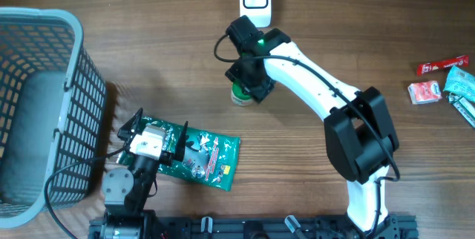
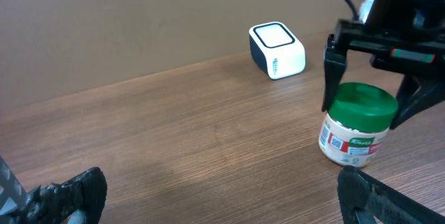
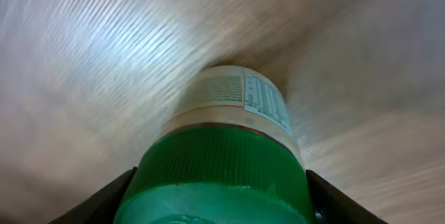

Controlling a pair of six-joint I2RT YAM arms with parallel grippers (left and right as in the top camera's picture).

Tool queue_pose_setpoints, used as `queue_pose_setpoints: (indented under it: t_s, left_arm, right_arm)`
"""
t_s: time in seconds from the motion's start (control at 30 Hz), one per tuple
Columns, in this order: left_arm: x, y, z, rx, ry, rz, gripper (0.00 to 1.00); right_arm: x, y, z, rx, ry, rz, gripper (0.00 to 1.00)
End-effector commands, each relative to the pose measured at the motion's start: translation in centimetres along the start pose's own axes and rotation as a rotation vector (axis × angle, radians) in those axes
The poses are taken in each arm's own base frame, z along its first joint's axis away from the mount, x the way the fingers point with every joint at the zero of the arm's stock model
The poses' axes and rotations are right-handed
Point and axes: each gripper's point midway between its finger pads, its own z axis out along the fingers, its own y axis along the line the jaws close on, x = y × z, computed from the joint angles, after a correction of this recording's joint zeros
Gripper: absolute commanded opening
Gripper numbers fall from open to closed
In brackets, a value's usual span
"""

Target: Scan the item barcode

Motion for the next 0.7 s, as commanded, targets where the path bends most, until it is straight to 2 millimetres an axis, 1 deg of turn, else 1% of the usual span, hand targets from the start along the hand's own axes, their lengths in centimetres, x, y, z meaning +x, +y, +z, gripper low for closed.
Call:
queue_pose_setpoints:
  t_s: [0.0,0.03,0.1,0.13,0.17,0.23,0.27,0.33,0.37,0.4,0.43,0.47,0.5,0.53,0.57,0.6,0.67]
  left_arm:
    - [0.1,-0.3,0.0,0.016,-0.002,-0.006,1.00]
    - [0.1,-0.3,0.0,0.016,-0.002,-0.006,1.00]
    - [0.1,-0.3,0.0,0.016,-0.002,-0.006,1.00]
    - [0.1,-0.3,0.0,0.016,-0.002,-0.006,1.00]
    - [0.1,-0.3,0.0,0.016,-0.002,-0.006,1.00]
    - [0.1,-0.3,0.0,0.016,-0.002,-0.006,1.00]
    - [0.1,-0.3,0.0,0.016,-0.002,-0.006,1.00]
    - [0.1,-0.3,0.0,0.016,-0.002,-0.006,1.00]
    - [0.1,-0.3,0.0,0.016,-0.002,-0.006,1.00]
    - [0.1,-0.3,0.0,0.016,-0.002,-0.006,1.00]
    - [0.1,-0.3,0.0,0.016,-0.002,-0.006,1.00]
    - [0.1,-0.3,0.0,0.016,-0.002,-0.006,1.00]
    - [0.1,-0.3,0.0,0.016,-0.002,-0.006,1.00]
    - [0.0,-0.3,0.0,0.016,-0.003,-0.006,1.00]
    - [0.1,-0.3,0.0,0.016,-0.002,-0.006,1.00]
    - [0.1,-0.3,0.0,0.016,-0.002,-0.006,1.00]
    - [0.1,-0.3,0.0,0.016,-0.002,-0.006,1.00]
  right_arm:
    - [-1.2,-1.1,-1.6,-0.036,0.040,-0.678,0.65]
    - [-1.2,-1.6,-2.0,-0.038,0.054,-0.781,0.65]
    - [-1.4,-3.1,-3.4,-0.027,0.077,-1.016,0.67]
    - [-1.3,-3.7,-4.0,-0.022,0.091,-1.133,0.71]
    - [-1.2,-3.9,-4.0,-0.018,0.100,-1.167,0.72]
    - [-1.1,-3.8,-4.1,-0.021,0.100,-1.172,0.80]
    - [-1.1,-3.7,-4.4,-0.020,0.098,-1.155,0.83]
    - [-1.1,-3.3,-5.8,-0.019,0.099,-1.147,0.91]
    - [-1.0,-3.0,-7.0,-0.021,0.098,-1.146,0.95]
    - [-1.1,-2.0,-9.6,-0.031,0.071,-1.043,0.99]
    - [-1.2,-1.3,-11.1,-0.044,0.048,-0.948,1.00]
    - [-1.5,-0.5,-12.4,-0.065,0.020,-0.796,1.00]
    - [-1.6,-0.1,-13.3,-0.078,0.011,-0.559,1.00]
    - [-1.3,-0.6,-13.4,-0.060,0.032,-0.329,1.00]
    - [-1.0,-1.2,-13.4,-0.033,0.050,-0.218,1.00]
    - [-1.0,-1.8,-13.4,-0.004,0.047,-0.148,1.00]
    - [-1.1,-2.2,-14.0,0.005,0.028,-0.140,1.00]
